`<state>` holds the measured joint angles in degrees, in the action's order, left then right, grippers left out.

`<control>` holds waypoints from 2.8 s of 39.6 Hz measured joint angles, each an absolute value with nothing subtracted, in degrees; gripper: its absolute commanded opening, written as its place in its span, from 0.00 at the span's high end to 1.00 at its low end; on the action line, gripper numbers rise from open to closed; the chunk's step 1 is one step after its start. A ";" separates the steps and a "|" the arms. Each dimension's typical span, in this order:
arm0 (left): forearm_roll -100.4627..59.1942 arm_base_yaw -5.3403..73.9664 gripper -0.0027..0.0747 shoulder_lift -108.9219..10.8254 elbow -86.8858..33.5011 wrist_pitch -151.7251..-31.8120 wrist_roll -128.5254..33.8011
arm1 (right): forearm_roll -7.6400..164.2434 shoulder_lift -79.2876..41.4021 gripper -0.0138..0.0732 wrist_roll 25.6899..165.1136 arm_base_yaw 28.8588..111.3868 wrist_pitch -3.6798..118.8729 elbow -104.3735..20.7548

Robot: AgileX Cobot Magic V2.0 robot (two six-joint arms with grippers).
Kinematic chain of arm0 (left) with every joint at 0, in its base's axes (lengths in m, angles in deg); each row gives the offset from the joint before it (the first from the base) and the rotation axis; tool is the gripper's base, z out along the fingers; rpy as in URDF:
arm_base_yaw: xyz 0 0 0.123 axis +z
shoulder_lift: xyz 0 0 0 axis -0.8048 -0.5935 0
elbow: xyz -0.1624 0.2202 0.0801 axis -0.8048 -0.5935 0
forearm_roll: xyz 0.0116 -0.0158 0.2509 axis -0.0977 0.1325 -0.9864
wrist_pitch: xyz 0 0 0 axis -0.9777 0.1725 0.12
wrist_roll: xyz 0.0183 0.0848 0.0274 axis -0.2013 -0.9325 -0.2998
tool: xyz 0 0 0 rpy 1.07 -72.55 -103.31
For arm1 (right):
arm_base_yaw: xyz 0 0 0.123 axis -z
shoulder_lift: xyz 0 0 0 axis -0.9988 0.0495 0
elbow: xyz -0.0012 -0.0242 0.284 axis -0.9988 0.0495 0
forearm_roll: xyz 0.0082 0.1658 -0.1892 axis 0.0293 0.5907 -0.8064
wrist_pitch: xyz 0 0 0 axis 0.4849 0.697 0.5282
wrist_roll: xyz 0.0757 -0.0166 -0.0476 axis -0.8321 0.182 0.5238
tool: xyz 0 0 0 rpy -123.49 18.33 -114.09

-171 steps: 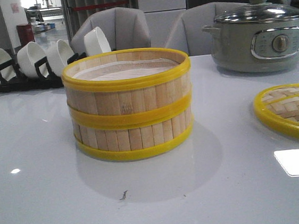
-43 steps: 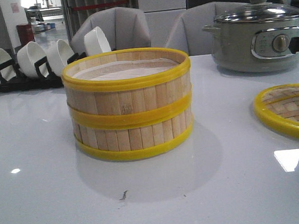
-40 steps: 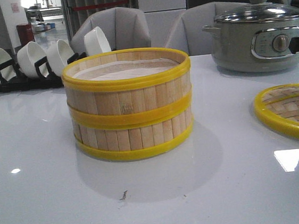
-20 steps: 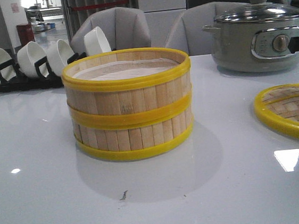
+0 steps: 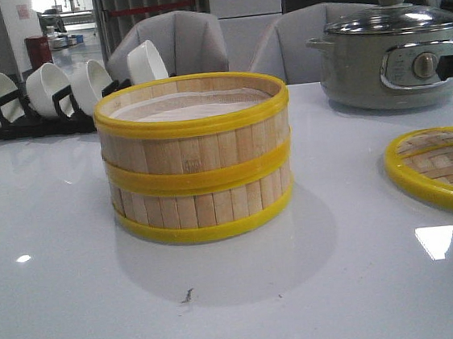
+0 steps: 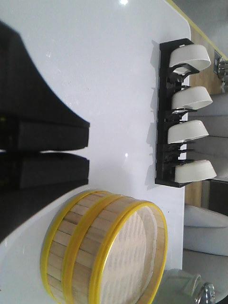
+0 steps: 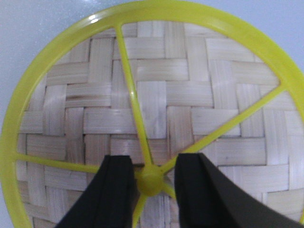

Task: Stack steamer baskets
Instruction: 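Lower the right gripper onto the woven lid's center knob and grasp it, then lift the woven lid with the right gripper and carry it toward the stack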

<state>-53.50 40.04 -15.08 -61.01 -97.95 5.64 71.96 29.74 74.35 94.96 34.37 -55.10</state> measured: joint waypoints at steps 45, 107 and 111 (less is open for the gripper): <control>-53.50 40.04 0.85 -15.08 -61.01 -97.95 5.64 | 72.21 30.62 0.63 74.35 94.96 34.71 -55.10; -53.50 40.04 0.85 -15.08 -61.01 -97.95 5.64 | 72.42 32.10 0.79 74.35 58.94 16.57 -95.46; -53.50 40.04 0.85 -15.08 -61.01 -97.95 5.64 | 72.42 34.68 0.79 74.35 57.32 15.88 -97.19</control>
<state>-53.50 40.04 -15.08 -61.01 -97.95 5.64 72.42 34.68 74.35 57.32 15.88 -97.19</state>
